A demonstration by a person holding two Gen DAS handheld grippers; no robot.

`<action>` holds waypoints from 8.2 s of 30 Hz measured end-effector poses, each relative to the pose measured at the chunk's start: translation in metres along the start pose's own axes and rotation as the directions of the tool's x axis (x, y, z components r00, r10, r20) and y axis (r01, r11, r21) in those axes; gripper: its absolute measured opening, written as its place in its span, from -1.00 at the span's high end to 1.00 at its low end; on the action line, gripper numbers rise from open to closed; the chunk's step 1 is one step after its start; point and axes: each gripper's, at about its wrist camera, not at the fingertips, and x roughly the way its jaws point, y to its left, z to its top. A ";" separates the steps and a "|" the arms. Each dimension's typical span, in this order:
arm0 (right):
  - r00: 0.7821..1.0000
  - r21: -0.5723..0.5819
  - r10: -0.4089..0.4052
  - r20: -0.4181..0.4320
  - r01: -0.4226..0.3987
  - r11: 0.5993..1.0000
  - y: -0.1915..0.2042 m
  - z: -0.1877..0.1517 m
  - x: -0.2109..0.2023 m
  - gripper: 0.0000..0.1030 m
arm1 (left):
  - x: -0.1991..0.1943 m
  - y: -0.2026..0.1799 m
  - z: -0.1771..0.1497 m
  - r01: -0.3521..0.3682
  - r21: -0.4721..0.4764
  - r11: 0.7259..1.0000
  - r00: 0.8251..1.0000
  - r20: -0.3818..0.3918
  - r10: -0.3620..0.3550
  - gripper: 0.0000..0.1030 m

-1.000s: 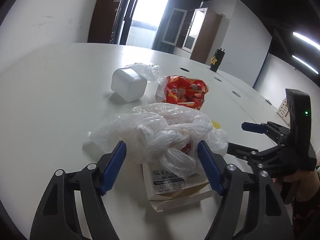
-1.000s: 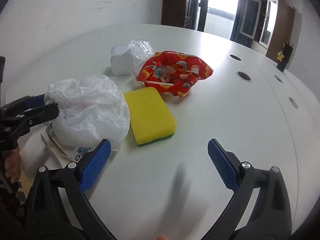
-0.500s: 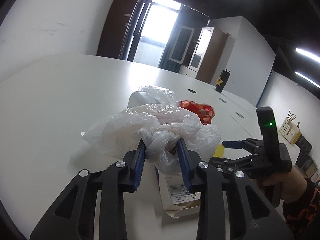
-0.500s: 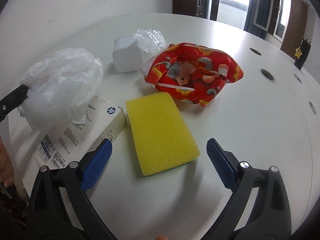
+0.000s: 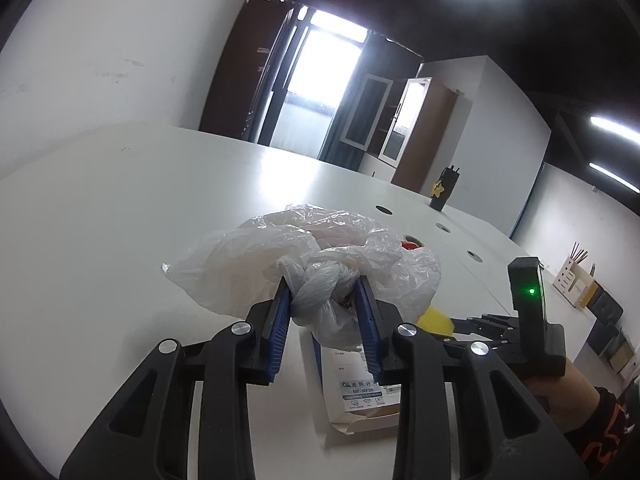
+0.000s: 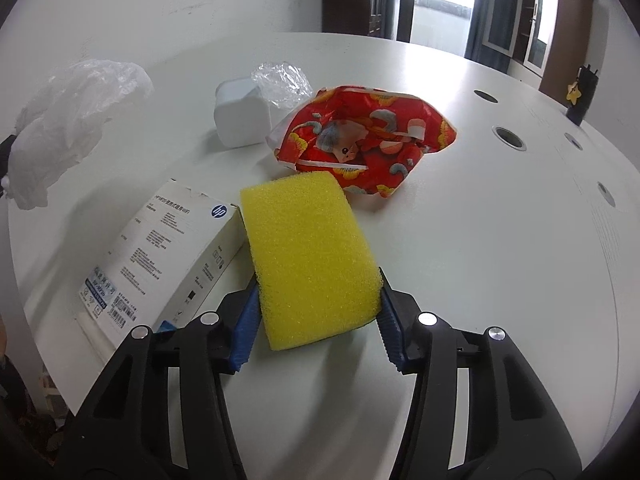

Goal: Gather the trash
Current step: 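Grasp the white plastic bag with the left gripper while the right gripper grasps the yellow sponge, then carry the white bag and yellow sponge down over the blue wastebasket, then open the left gripper over the basket while the right gripper releases the sponge, then raise both grippers back toward the remaining trash on the table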

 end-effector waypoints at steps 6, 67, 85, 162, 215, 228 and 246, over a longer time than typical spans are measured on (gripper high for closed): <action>0.997 0.031 -0.015 0.074 0.012 0.999 0.008 -0.026 -0.043 0.06 | -0.011 -0.003 -0.001 -0.016 0.001 1.000 1.000 -0.005 0.016 0.40; 0.993 0.157 0.118 -0.001 -0.116 0.981 0.085 -0.266 -0.098 0.06 | -0.091 -0.012 -0.194 -0.096 0.204 0.974 0.951 -0.270 0.150 0.48; 0.987 0.159 0.129 -0.101 -0.112 0.981 0.083 -0.292 -0.029 0.06 | -0.051 -0.005 -0.246 -0.082 0.207 0.975 0.896 -0.413 0.163 0.51; 0.782 0.266 0.188 -0.594 -0.030 0.963 0.061 -0.287 0.296 -0.30 | 0.255 0.100 -0.304 -0.314 -0.091 0.945 0.559 -0.822 0.107 0.02; 0.992 0.075 0.068 0.105 -0.076 0.994 0.117 -0.234 -0.085 -0.83 | -0.087 -0.011 -0.150 -0.210 0.128 0.969 0.966 -0.127 0.226 -0.71; 0.968 0.103 0.036 0.247 -0.063 0.993 0.123 -0.148 -0.101 -0.83 | -0.109 -0.006 -0.087 -0.203 0.181 0.962 0.979 0.001 0.206 -0.89; 0.981 0.134 -0.099 0.167 0.076 0.988 0.123 -0.045 -0.030 -0.83 | -0.055 0.041 -0.037 -0.119 0.091 0.989 0.987 -0.100 0.128 -0.89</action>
